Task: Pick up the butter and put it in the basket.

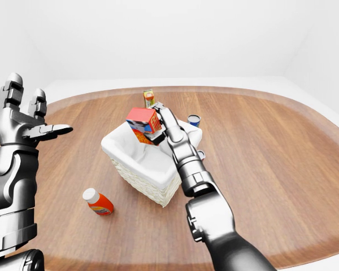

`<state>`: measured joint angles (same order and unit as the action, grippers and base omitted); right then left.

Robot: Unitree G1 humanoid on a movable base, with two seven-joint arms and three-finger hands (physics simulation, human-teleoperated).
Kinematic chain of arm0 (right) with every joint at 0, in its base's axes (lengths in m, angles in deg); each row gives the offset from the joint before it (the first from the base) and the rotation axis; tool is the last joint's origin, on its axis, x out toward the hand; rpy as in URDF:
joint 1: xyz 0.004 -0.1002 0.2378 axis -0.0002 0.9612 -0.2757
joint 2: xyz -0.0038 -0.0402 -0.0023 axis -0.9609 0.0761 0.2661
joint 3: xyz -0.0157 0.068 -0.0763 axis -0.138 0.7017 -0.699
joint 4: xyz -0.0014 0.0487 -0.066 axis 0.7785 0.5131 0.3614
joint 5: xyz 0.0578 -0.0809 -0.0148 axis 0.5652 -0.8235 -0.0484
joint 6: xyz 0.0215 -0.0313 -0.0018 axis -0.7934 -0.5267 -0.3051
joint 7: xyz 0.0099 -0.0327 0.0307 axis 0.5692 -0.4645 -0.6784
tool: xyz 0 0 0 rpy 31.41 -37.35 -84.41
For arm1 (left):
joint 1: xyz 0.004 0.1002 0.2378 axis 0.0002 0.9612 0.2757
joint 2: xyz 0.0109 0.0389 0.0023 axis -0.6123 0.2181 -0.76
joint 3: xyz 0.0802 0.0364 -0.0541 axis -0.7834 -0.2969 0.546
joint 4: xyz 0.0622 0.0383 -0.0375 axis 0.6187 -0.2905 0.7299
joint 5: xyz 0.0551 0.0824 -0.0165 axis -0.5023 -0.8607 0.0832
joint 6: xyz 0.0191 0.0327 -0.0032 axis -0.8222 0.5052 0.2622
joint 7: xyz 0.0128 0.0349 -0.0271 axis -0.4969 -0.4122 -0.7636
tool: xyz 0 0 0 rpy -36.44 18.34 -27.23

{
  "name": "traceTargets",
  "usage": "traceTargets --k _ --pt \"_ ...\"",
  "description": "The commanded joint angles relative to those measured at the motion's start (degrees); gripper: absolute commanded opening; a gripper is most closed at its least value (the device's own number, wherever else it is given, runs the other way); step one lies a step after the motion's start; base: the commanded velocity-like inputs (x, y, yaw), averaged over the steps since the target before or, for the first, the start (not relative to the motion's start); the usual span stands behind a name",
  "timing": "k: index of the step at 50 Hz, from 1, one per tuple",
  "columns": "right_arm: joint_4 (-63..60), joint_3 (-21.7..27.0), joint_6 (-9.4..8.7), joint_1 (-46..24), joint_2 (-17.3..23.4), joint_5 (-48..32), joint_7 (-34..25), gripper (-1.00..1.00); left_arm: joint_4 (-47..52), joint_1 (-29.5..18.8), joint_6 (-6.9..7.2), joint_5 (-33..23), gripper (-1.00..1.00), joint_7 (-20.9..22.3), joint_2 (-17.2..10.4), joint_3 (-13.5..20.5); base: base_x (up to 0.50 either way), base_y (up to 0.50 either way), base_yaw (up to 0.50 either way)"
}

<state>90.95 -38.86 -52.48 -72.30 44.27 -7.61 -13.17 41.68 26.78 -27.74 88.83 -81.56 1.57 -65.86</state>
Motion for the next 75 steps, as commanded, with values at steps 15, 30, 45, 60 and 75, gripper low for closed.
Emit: traceTargets --k 15,30,45,60,75 --pt "7.95 1.29 0.0 -1.75 -1.45 -0.28 2.64 -1.0 -1.13 0.02 0.0 0.03 1.0 0.19 -0.03 -0.04 0.0 0.0 0.0" --pt "13.02 1.57 0.0 -2.61 -1.97 -0.47 3.68 -1.0 -1.99 -0.03 0.0 0.04 1.0 0.38 -0.14 0.0 0.0 0.0 0.0" --pt "13.98 1.45 0.0 -2.37 -2.6 -1.19 4.26 -1.0 -2.84 0.07 0.0 0.06 1.0 0.64 -0.23 0.08 0.0 0.0 0.0" --pt "9.58 1.13 0.0 -1.08 -2.73 -0.65 4.95 1.0 -3.01 0.26 0.0 0.24 1.0 0.62 -0.28 0.12 0.0 0.0 0.0" --pt "-15.53 -3.04 0.0 9.68 -5.17 -4.5 0.04 1.0 -2.96 0.34 0.0 0.4 1.0 0.55 -0.28 0.18 0.0 0.0 0.0"
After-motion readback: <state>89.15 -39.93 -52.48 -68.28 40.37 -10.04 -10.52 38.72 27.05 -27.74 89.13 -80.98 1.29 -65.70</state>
